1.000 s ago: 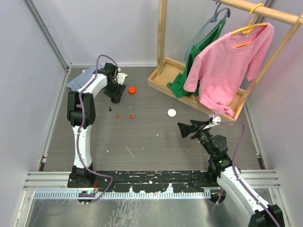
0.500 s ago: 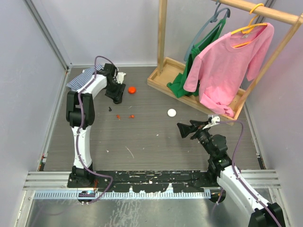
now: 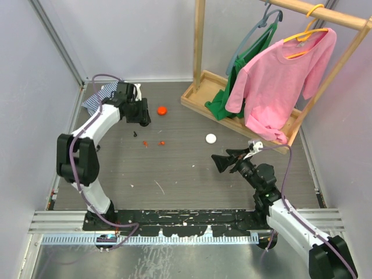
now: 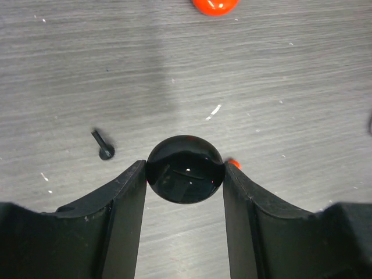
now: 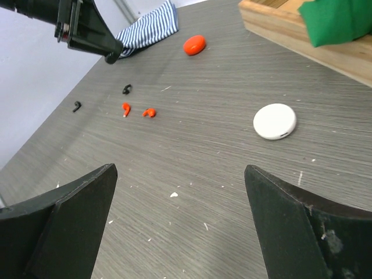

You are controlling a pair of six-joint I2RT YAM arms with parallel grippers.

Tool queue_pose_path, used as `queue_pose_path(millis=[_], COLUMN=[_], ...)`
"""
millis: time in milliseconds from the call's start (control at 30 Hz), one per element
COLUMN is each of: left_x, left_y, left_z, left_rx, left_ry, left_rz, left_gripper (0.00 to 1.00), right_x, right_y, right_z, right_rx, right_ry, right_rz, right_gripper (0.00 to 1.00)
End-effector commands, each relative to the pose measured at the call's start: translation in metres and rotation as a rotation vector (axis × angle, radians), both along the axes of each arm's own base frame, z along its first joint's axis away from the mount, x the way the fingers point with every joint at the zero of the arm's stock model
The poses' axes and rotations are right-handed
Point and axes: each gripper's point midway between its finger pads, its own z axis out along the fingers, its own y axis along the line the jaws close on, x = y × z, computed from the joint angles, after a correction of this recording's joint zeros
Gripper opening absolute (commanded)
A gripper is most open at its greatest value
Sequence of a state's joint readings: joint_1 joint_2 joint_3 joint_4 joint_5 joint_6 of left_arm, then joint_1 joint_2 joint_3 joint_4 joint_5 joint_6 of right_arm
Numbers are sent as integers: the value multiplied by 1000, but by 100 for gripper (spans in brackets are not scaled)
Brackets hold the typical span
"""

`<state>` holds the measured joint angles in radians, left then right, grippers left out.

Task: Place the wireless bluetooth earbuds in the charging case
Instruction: Pick up the charging case at the center of the board.

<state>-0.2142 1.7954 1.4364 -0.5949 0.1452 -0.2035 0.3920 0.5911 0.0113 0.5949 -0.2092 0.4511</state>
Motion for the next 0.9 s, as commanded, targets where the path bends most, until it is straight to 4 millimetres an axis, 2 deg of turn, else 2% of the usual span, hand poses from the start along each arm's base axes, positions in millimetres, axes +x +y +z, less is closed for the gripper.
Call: queue_pose_path(millis=[0, 233, 400, 600, 867], left_x=[-3, -37, -59, -85, -109], left_y=[-17, -55, -74, -85, -99], left_z=[39, 67, 89, 114, 127], left_rx=[-128, -213, -291, -391, -525], left_ry=[-133, -232, -297, -377, -404], left_rz=[106, 94, 121, 152, 173], left_gripper=[36, 36, 36, 36, 33], right_x=[-3, -7, -6, -3, 4], right_y=[16, 39, 57, 70, 87], right_z=[44, 56, 70, 84, 98], right_rx=[44, 33, 53, 90, 95], right_ry=[-138, -186, -236, -285, -356], right_rz=[59, 100, 117, 110, 93], right_gripper=[97, 97, 97, 96, 96])
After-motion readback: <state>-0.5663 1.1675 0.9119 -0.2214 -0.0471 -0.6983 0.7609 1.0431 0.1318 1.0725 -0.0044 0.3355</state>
